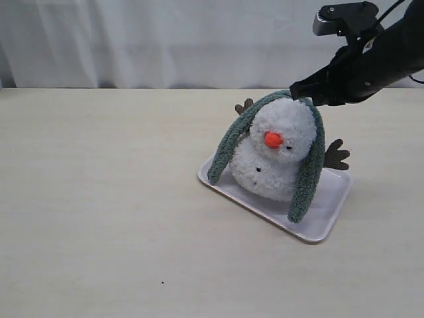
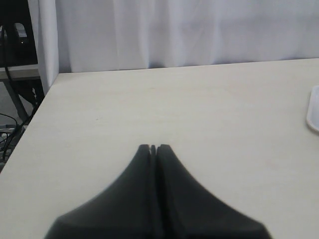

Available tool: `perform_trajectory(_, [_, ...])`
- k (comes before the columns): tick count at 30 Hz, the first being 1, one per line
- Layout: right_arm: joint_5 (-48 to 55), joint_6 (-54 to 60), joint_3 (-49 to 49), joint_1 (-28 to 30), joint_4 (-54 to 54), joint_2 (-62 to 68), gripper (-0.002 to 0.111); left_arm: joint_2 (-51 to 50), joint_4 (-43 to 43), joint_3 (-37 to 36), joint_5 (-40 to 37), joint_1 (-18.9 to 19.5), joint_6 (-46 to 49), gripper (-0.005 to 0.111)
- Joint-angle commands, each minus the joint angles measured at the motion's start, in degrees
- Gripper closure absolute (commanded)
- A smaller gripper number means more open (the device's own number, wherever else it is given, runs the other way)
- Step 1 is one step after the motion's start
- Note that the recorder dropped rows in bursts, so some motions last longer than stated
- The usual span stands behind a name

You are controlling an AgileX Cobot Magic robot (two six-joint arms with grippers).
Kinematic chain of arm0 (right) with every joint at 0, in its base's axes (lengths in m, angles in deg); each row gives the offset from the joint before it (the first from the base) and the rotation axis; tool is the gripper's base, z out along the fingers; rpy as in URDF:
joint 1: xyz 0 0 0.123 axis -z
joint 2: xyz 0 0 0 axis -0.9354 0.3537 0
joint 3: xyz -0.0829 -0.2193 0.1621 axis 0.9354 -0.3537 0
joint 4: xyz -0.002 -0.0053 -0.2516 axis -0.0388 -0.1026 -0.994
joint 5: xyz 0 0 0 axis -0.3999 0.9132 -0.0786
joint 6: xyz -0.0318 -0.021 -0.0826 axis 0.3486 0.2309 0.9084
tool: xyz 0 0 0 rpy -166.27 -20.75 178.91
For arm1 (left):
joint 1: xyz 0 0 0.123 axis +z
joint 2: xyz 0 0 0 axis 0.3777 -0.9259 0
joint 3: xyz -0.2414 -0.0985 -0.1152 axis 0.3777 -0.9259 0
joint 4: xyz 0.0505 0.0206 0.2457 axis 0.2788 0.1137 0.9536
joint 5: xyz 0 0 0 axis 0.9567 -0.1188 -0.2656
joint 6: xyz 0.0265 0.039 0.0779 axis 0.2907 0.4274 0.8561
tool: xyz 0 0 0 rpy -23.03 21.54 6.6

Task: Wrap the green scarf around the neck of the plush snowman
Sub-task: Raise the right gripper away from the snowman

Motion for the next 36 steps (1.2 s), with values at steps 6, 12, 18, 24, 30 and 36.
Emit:
perform_trajectory(6, [3.1,22.6,4.6,4.7,21.6,4.4,0.104,0.2,-0.2,-0.1,0.7,0.1,0.0,0.107])
perform_trajectory(12, [1.5,21.4,4.6,4.7,20.2,8.0,0.104,0.2,-0.2,-0.1,0.7,0.1,0.0,0.107])
perform_trajectory(18, [1.5,21.2,4.5,4.7,20.1,10.1,0.104,0.2,-0.2,-0.1,0.7,0.1,0.0,0.107])
perform_trajectory(24, [3.5,21.2,4.5,4.7,20.1,10.2,0.104,0.2,-0.2,-0.1,0.7,0.1,0.0,0.107])
perform_trajectory(30, [5.6,20.6,3.9,4.7,20.1,10.2,0.104,0.2,-0.2,-0.1,0.7,0.1,0.0,0.107])
perform_trajectory(36, [4.9,20.6,1.3,4.7,19.6,10.2,0.104,0.2,-0.2,-0.1,0.7,0.1,0.0,0.107])
